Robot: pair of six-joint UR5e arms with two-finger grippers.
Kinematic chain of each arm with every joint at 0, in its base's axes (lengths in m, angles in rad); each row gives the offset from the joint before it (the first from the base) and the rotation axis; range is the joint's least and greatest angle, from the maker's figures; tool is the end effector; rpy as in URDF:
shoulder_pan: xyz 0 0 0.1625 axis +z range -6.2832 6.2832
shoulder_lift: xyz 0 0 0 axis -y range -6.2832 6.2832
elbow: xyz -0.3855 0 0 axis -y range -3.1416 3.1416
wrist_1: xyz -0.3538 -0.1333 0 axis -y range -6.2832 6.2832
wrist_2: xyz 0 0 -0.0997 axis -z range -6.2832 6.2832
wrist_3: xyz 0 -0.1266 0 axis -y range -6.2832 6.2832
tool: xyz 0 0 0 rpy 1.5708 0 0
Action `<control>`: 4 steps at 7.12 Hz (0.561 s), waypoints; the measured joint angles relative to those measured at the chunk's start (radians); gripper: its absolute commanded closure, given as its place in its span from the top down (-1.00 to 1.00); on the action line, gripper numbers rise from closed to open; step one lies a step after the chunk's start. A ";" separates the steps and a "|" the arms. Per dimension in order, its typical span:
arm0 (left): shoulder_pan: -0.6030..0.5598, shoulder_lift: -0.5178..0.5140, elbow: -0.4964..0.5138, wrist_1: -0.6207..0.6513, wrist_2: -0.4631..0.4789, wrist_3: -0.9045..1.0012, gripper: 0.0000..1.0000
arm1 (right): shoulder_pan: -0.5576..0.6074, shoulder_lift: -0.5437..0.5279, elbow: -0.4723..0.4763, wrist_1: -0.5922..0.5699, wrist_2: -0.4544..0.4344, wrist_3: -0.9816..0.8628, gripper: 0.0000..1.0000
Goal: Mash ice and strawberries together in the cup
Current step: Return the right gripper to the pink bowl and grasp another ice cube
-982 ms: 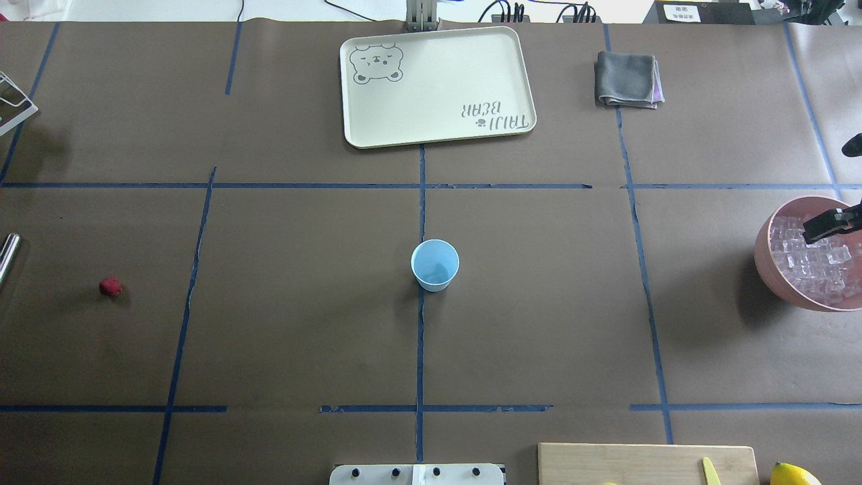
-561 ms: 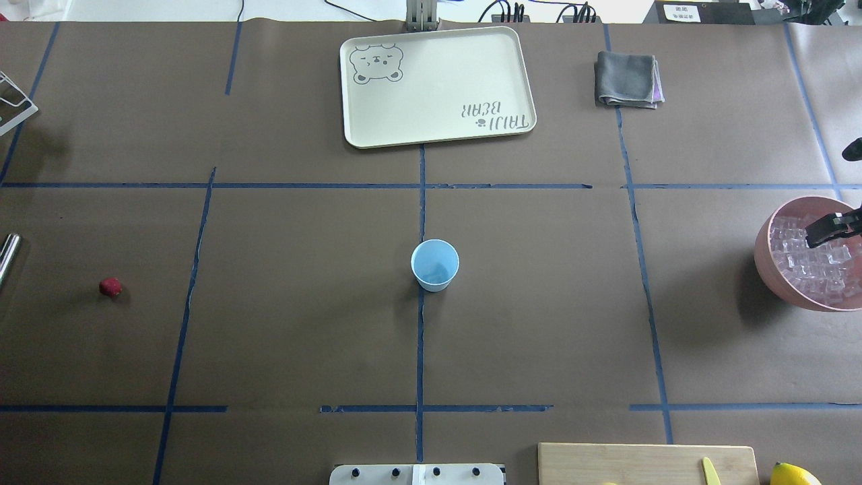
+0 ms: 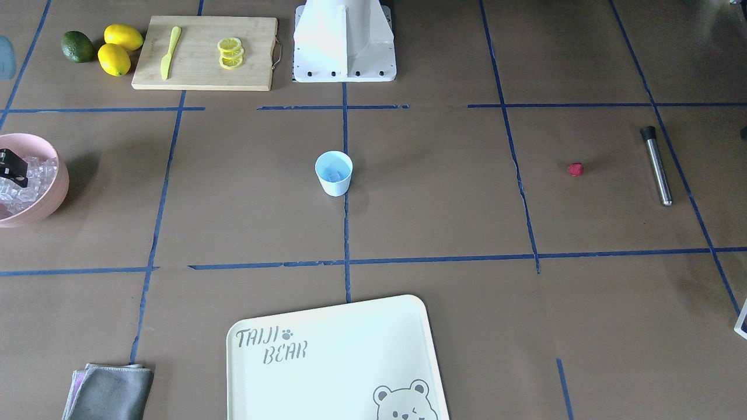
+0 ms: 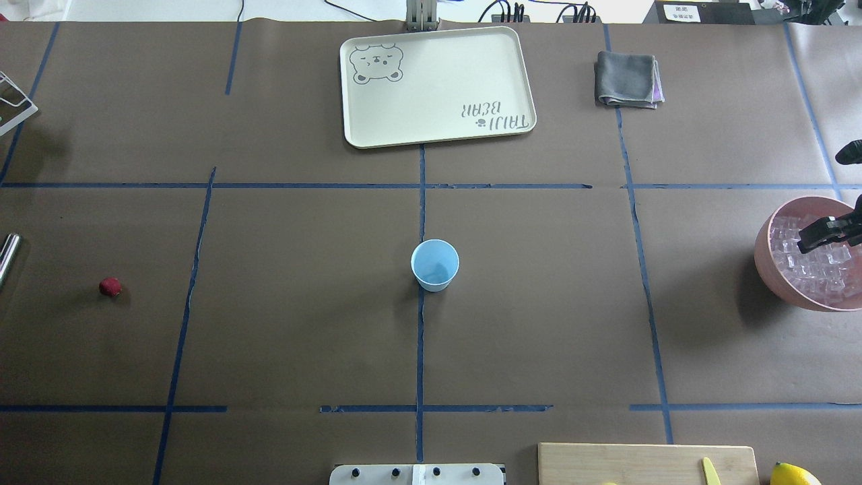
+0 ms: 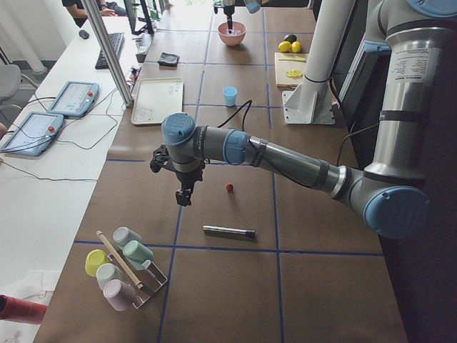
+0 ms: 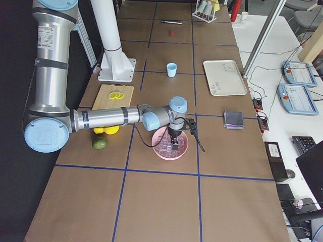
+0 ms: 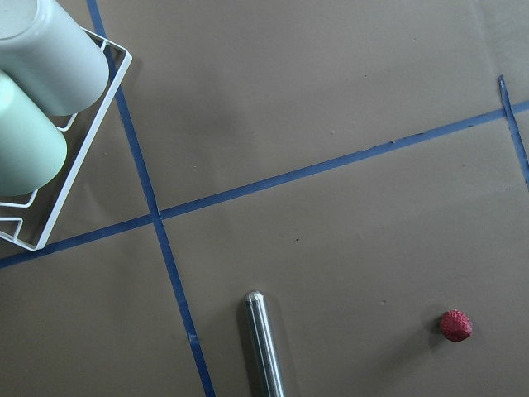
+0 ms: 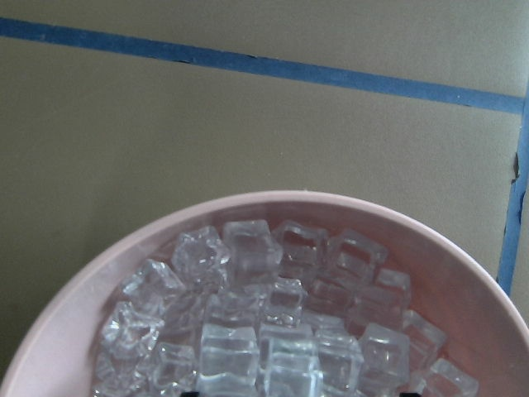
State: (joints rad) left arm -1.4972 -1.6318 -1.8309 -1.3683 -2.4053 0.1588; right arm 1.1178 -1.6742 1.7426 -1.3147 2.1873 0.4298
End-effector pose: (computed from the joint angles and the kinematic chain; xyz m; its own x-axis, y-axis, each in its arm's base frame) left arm -0.0050 -0.4699 0.5082 0.6434 0.2917 -0.7078 -0.1770 0.9562 0.2332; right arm -0.1388 -0.4225 0.5879 0.7664 -0.1202 0.6310 0.1050 0.9926 0.0615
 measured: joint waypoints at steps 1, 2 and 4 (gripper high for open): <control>0.000 0.001 0.000 0.000 0.000 0.000 1.00 | 0.000 0.010 -0.008 0.000 -0.002 -0.004 0.63; 0.000 0.001 0.000 0.000 0.000 0.001 1.00 | -0.001 0.023 -0.018 0.001 -0.004 -0.005 0.34; 0.000 0.001 0.002 0.000 0.000 0.001 1.00 | -0.001 0.033 -0.024 0.002 -0.007 -0.003 -0.69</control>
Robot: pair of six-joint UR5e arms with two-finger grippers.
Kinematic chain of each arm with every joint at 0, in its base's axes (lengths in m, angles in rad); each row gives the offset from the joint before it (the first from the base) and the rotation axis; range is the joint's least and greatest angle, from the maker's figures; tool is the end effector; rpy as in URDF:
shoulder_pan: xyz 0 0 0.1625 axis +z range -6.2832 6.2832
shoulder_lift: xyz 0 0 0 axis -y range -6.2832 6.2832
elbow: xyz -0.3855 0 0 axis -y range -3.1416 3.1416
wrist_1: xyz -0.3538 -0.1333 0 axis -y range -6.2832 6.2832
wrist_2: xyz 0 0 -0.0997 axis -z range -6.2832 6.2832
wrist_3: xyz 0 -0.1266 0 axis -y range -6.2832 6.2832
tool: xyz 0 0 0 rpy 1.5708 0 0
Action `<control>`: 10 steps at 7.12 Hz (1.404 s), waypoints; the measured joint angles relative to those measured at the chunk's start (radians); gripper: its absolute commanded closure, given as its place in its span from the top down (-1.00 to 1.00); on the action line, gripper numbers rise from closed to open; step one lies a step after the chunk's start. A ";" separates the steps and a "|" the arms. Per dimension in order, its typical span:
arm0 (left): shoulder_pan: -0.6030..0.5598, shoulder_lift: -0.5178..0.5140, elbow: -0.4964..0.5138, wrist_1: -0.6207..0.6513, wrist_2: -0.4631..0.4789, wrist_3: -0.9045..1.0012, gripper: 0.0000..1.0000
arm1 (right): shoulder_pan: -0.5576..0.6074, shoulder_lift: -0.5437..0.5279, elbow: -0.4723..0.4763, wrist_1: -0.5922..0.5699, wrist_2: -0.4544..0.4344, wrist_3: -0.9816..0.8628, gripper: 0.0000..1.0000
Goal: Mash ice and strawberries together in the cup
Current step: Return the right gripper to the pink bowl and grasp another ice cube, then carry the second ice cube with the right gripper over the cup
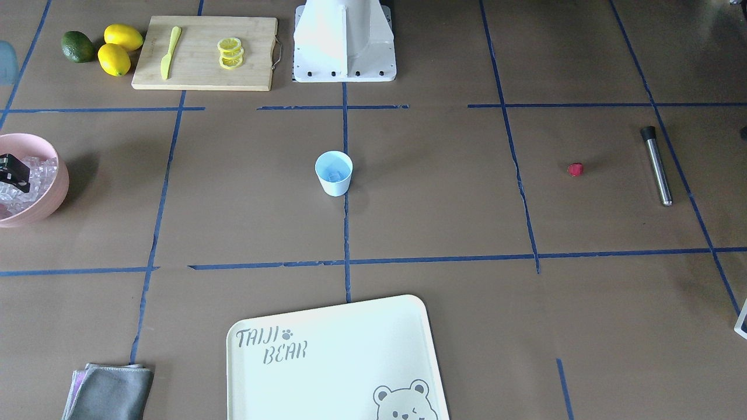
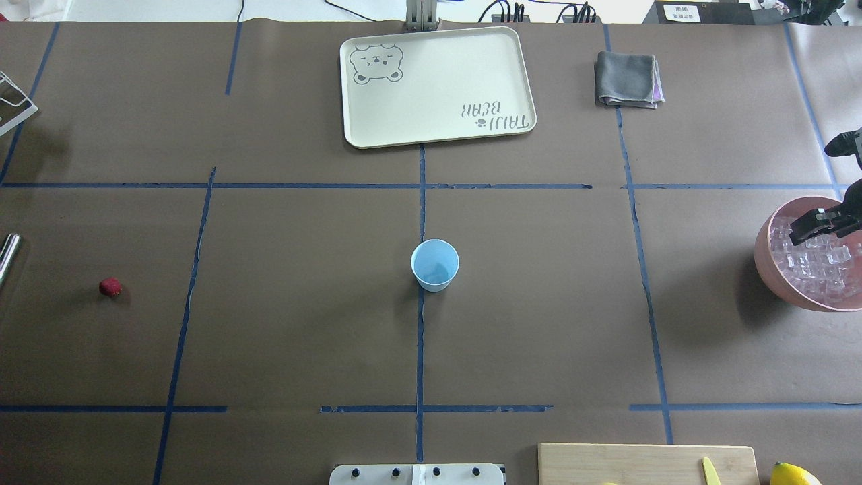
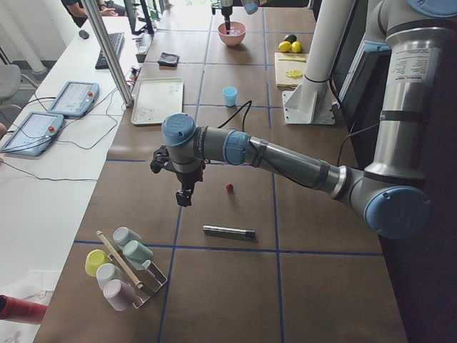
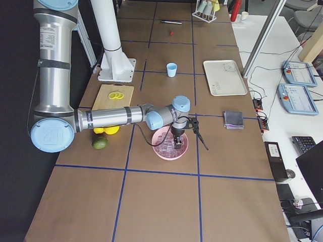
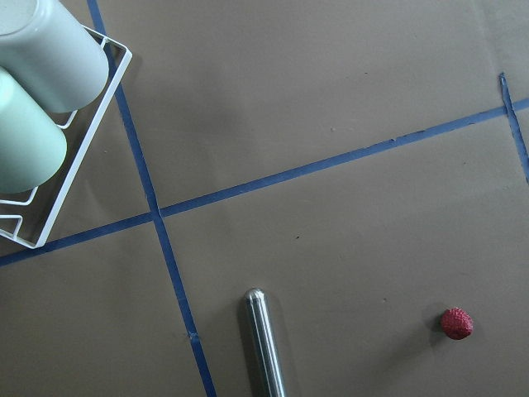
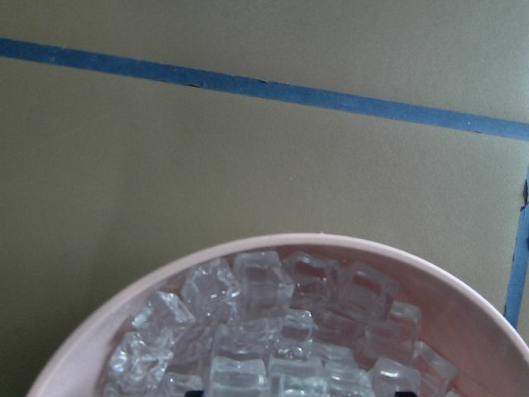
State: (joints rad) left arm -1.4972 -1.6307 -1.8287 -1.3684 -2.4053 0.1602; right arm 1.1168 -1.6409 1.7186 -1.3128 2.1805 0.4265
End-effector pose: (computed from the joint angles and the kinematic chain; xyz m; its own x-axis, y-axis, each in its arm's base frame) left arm -0.0050 -0.4696 0.5097 0.6433 0.2908 -0.7082 -0.1779 0.9565 0.2311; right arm -0.1445 -0.4347 0.5847 0.7668 -0.1306 0.6285 0.1064 0.9914 0.0763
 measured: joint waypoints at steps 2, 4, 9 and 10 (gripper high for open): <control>0.000 0.000 -0.003 0.000 0.000 -0.002 1.00 | 0.000 0.002 0.000 0.001 0.000 -0.001 -1.00; 0.000 0.000 -0.008 0.000 0.000 -0.004 1.00 | 0.004 0.002 0.026 0.001 0.004 -0.001 -1.00; 0.000 0.000 -0.021 0.000 -0.001 -0.005 1.00 | -0.149 0.204 0.283 -0.015 0.025 0.599 -1.00; 0.000 0.000 -0.020 0.000 -0.001 -0.005 1.00 | -0.252 0.311 0.284 -0.016 -0.020 0.794 -0.99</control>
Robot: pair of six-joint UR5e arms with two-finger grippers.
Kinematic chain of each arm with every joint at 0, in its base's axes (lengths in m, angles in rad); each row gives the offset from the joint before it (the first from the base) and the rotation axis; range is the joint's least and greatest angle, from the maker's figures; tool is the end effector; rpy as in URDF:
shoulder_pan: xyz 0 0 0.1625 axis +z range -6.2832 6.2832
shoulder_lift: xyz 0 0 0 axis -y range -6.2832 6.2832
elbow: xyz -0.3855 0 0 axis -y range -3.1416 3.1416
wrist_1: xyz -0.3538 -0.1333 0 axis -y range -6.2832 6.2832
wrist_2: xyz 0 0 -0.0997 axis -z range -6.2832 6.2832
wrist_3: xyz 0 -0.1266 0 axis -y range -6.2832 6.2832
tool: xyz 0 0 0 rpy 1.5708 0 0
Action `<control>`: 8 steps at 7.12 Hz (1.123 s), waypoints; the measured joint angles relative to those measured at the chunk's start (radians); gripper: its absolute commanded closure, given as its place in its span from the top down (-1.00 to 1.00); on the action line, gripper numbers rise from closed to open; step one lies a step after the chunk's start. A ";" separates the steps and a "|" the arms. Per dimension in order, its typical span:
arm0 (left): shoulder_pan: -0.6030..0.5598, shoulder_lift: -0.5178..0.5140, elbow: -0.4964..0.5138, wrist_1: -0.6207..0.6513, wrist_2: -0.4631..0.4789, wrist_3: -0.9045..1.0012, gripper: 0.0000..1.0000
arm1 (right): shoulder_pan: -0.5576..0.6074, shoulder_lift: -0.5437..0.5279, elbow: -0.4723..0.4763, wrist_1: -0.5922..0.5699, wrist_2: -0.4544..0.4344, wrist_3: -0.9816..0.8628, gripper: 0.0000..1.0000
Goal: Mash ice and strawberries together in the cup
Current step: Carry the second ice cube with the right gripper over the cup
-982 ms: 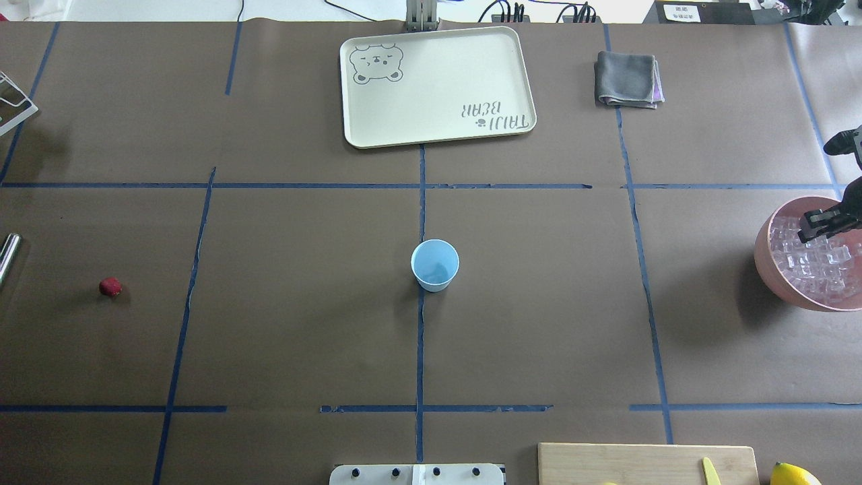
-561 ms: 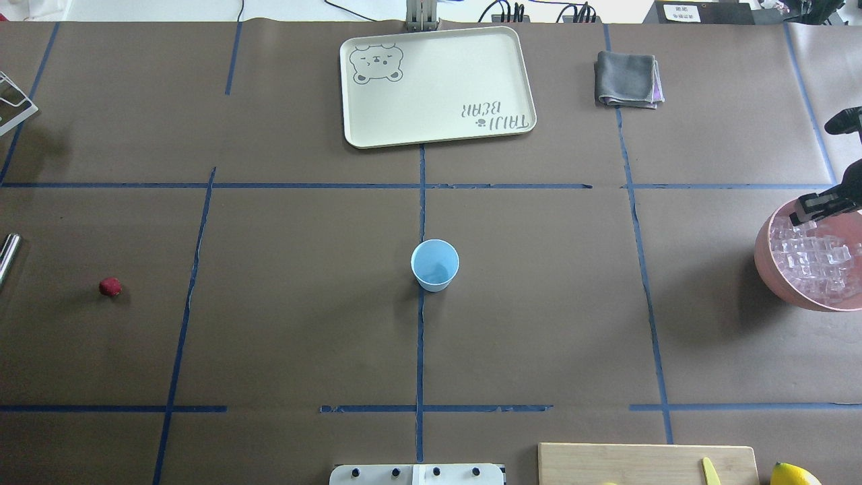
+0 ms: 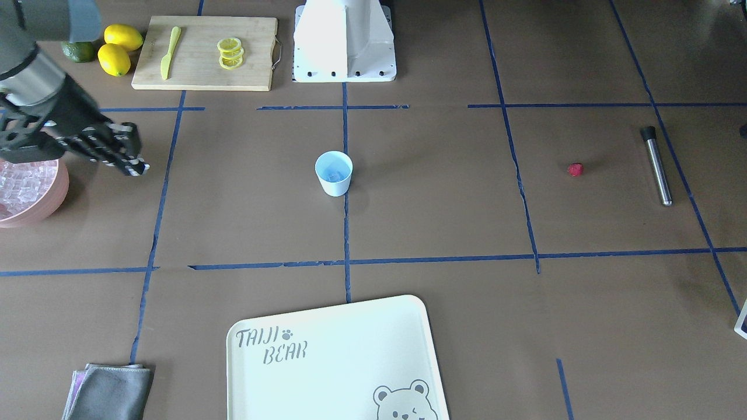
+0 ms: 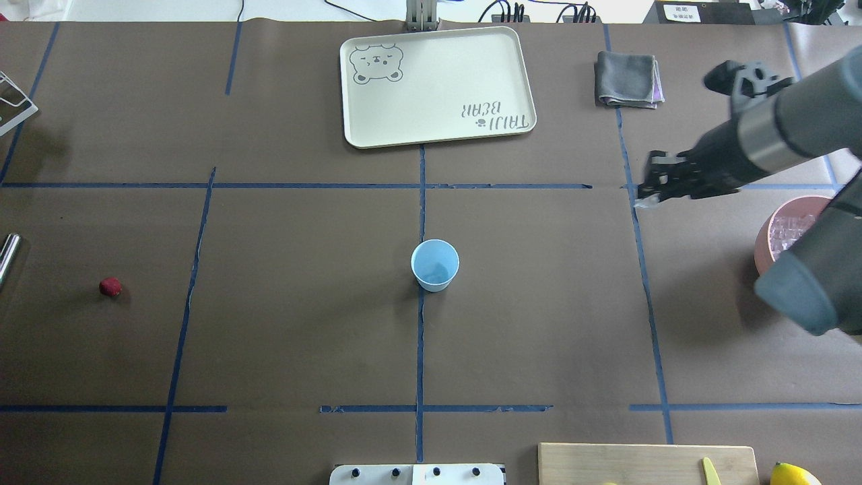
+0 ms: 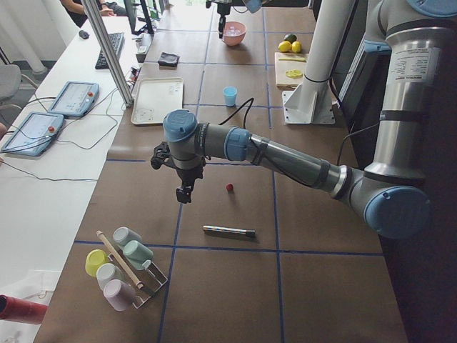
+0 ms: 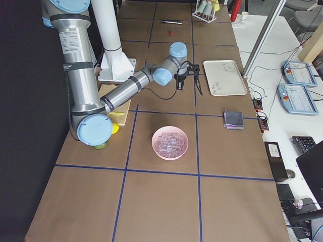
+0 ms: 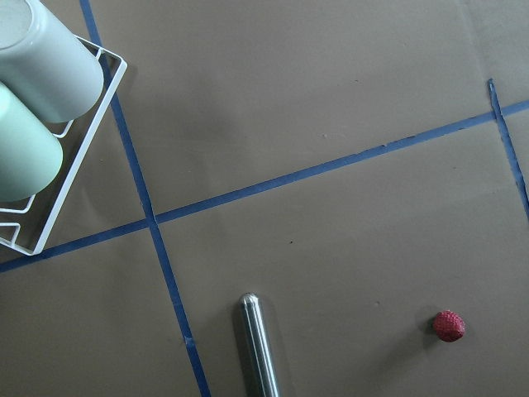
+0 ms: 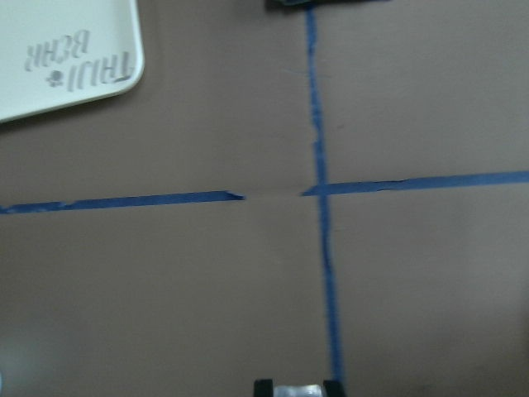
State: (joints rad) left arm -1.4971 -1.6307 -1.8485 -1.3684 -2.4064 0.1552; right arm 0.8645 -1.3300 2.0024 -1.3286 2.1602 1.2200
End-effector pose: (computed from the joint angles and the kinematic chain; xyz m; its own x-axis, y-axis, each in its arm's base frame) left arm -0.0049 -0.4688 0.5008 0.6423 0.3001 -0.7053 -0.1743 0.9533 0.2468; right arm -0.2850 -0.4311 0.3017 0.4910 0.1353 0.8606 -0.1894 0.9808 -0.0462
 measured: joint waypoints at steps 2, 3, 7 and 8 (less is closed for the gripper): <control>0.000 0.000 0.001 0.000 0.000 0.001 1.00 | -0.220 0.200 -0.066 -0.001 -0.180 0.298 -0.98; 0.000 0.000 0.002 0.000 0.001 0.003 1.00 | -0.302 0.269 -0.113 0.002 -0.267 0.379 -0.97; 0.000 0.000 -0.001 0.000 0.000 0.006 1.00 | -0.401 0.330 -0.193 0.008 -0.385 0.439 0.20; 0.000 0.000 -0.001 0.000 0.000 0.006 1.00 | -0.402 0.331 -0.199 0.008 -0.387 0.440 0.96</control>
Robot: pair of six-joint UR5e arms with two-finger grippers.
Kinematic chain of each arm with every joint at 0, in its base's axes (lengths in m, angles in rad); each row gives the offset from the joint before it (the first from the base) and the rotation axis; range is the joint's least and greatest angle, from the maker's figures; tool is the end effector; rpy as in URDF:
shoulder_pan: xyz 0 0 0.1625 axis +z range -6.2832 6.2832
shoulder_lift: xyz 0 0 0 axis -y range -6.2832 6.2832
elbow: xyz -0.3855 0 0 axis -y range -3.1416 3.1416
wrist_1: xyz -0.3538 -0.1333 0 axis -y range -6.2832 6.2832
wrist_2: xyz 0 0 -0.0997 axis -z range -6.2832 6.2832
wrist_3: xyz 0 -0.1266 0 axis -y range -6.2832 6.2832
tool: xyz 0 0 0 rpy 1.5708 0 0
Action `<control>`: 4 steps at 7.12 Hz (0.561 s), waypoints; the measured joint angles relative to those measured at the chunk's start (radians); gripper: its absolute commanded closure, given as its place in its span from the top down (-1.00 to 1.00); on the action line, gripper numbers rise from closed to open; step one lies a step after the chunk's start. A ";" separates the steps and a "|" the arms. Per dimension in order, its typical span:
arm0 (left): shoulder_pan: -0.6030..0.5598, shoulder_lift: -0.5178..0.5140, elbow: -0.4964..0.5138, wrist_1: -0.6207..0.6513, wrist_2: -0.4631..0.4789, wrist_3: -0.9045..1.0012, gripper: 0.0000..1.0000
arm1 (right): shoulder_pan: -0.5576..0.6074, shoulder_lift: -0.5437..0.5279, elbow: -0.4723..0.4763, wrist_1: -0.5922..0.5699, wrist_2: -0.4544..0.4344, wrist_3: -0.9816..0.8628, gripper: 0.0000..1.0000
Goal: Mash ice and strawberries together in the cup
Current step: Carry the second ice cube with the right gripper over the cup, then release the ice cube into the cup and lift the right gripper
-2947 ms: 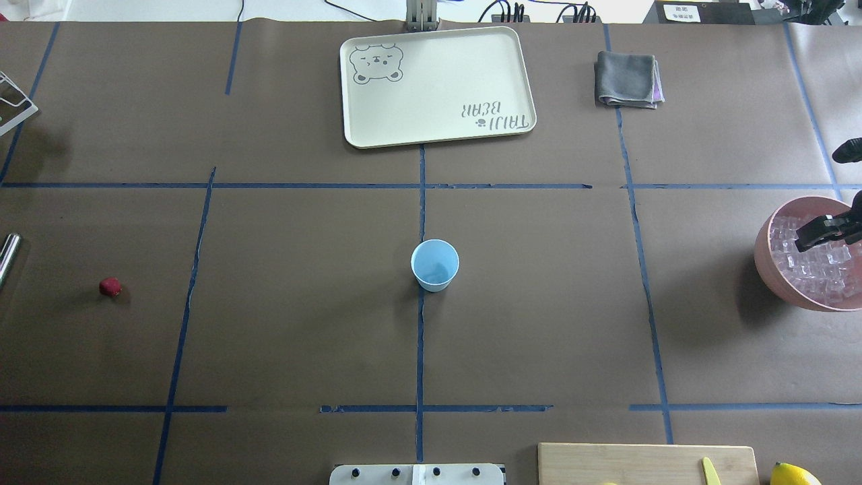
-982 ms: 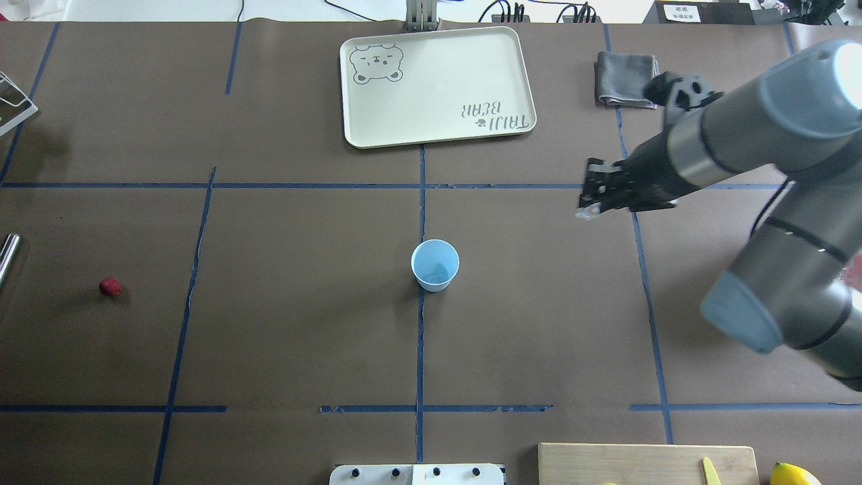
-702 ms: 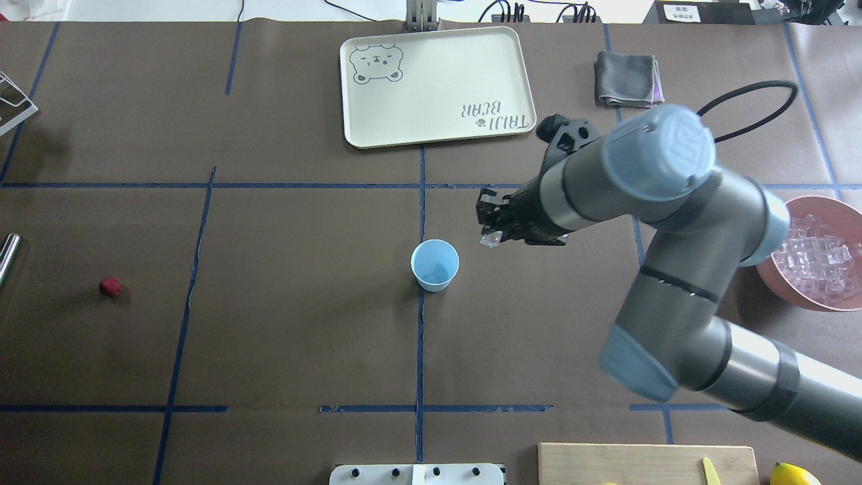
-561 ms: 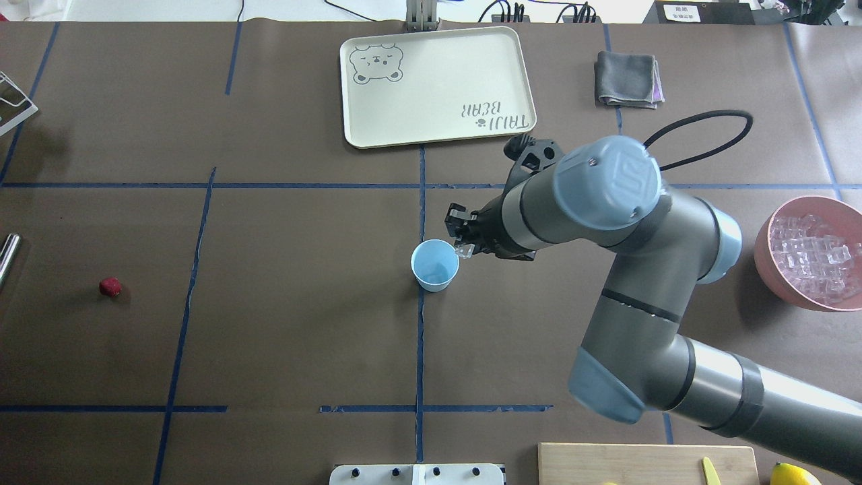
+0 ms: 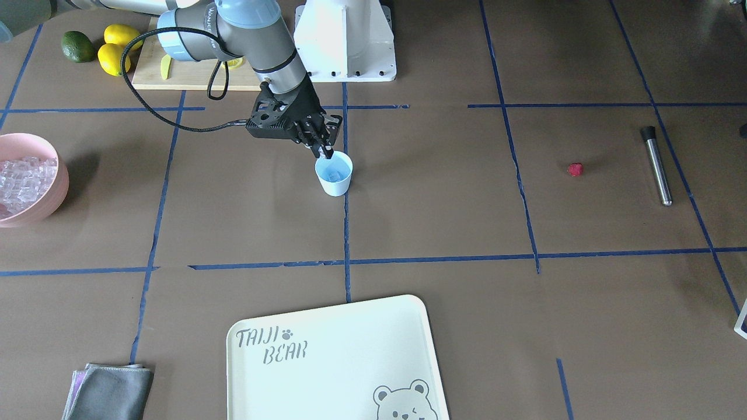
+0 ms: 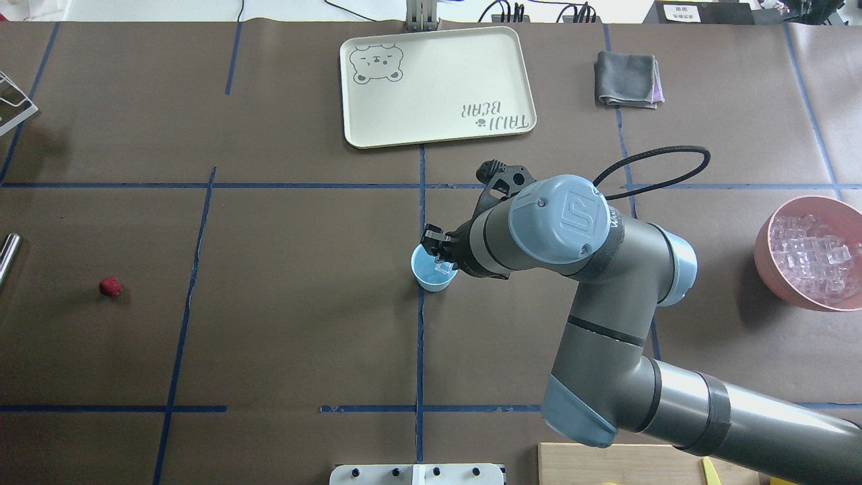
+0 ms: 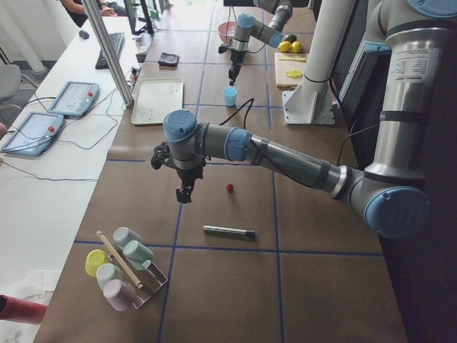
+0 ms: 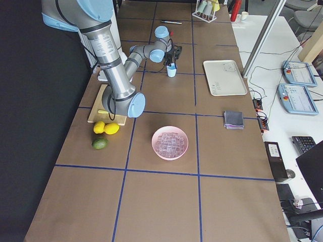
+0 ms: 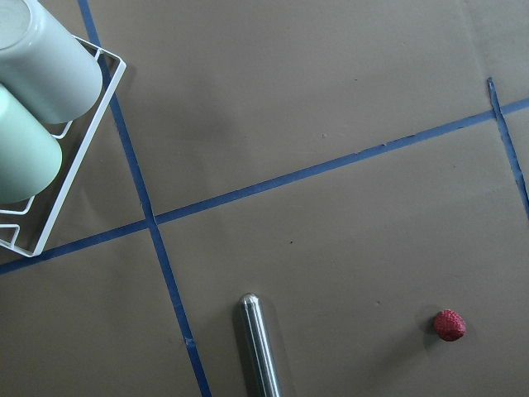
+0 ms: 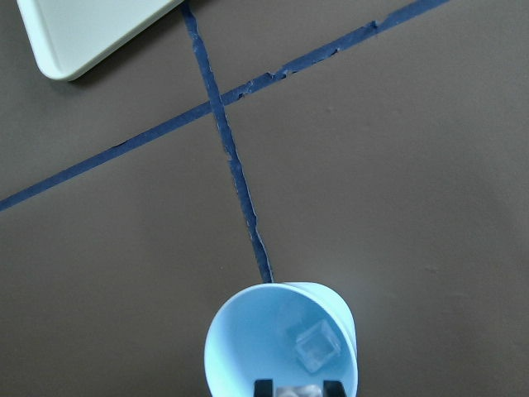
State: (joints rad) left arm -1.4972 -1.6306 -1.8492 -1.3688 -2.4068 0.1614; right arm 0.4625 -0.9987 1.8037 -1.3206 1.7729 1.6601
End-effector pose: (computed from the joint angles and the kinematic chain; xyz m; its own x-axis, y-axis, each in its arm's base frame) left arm -0.0049 -0.4687 0.5005 0.6409 0.3066 -0.7037 -0.1782 0.9511 0.2522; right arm -0.4987 -0.3692 0.2060 0.4145 0.3043 0.8577 -0.3191 0.9312 -0.1762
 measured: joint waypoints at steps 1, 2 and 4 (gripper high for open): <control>0.000 0.000 0.000 -0.001 0.000 0.001 1.00 | 0.000 0.002 -0.002 0.000 -0.001 0.002 0.97; 0.000 0.000 0.000 -0.001 0.001 0.001 1.00 | -0.001 0.005 -0.002 -0.001 -0.002 0.004 0.97; 0.000 0.000 -0.002 -0.001 0.001 0.000 1.00 | 0.005 0.008 -0.001 -0.004 -0.002 0.004 0.98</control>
State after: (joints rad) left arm -1.4972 -1.6306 -1.8515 -1.3695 -2.4054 0.1612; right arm 0.4678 -0.9905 1.8024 -1.3246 1.7707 1.6637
